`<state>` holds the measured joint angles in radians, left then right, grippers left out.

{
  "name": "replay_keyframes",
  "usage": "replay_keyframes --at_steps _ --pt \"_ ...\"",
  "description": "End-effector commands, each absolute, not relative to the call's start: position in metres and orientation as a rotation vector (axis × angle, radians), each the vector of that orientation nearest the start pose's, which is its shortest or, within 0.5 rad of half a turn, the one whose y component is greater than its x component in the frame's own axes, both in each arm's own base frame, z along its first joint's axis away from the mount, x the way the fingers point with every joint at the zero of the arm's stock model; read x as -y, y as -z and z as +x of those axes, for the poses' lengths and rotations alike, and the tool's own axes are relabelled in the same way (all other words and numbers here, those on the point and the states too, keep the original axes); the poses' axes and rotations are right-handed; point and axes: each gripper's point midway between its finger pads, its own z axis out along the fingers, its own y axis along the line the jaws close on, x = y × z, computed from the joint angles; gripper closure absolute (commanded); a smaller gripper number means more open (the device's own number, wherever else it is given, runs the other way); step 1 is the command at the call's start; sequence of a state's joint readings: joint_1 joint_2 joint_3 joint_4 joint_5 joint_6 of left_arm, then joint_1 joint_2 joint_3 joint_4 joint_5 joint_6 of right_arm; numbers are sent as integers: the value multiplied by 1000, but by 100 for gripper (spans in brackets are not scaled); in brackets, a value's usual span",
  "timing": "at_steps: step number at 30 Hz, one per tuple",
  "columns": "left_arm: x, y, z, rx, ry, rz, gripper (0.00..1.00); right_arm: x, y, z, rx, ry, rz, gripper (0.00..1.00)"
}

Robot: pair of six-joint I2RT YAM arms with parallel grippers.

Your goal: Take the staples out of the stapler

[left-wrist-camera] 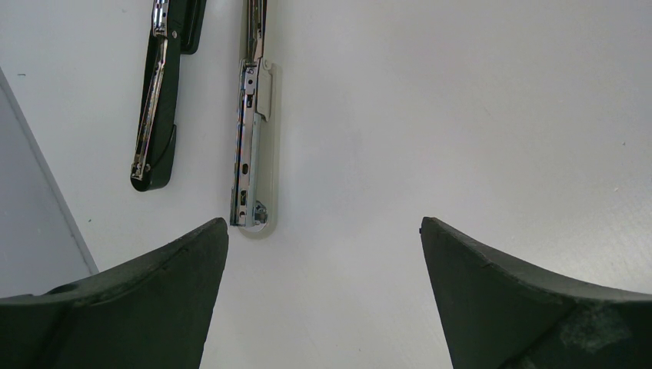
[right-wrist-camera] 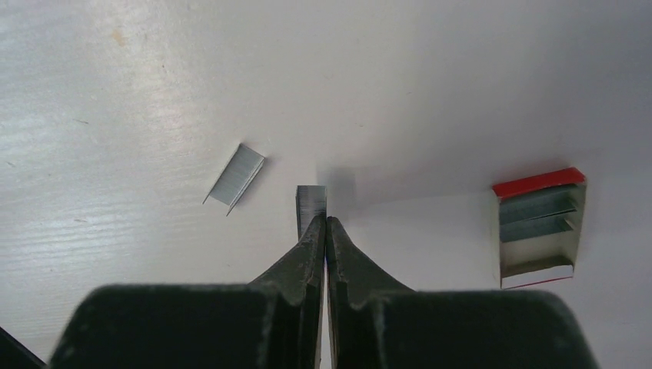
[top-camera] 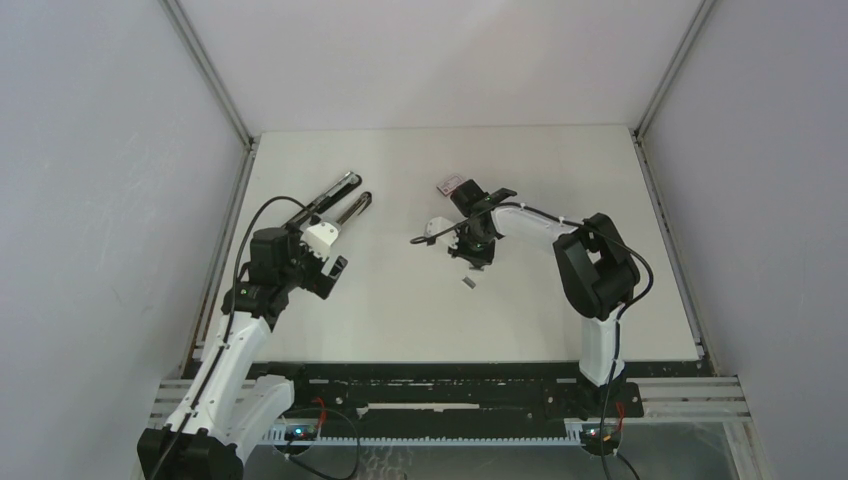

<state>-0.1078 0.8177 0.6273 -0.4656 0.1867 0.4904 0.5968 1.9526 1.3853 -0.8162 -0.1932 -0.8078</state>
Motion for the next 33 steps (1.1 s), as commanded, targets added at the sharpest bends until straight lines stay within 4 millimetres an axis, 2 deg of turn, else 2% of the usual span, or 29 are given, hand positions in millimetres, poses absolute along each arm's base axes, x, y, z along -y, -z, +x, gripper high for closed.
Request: replay_keyframes --at_steps 1,11,20,28,33 --pt "40 -140 269 -2054 -23 752 0 -224 -43 319 -2226 -319 -1798 100" --pt "40 -140 270 -2056 -24 751 0 -229 -51 326 -2255 -350 -1719 100" --pt "40 -140 270 -2056 -28 750 0 -244 -68 335 -2352 -519 -1516 100" --pt "39 -139 269 -2059 -29 750 0 -262 -61 333 -2466 -689 -1387 100" --pt "39 -139 269 -2057 -30 753 0 -264 -58 334 -2499 -706 -1356 100"
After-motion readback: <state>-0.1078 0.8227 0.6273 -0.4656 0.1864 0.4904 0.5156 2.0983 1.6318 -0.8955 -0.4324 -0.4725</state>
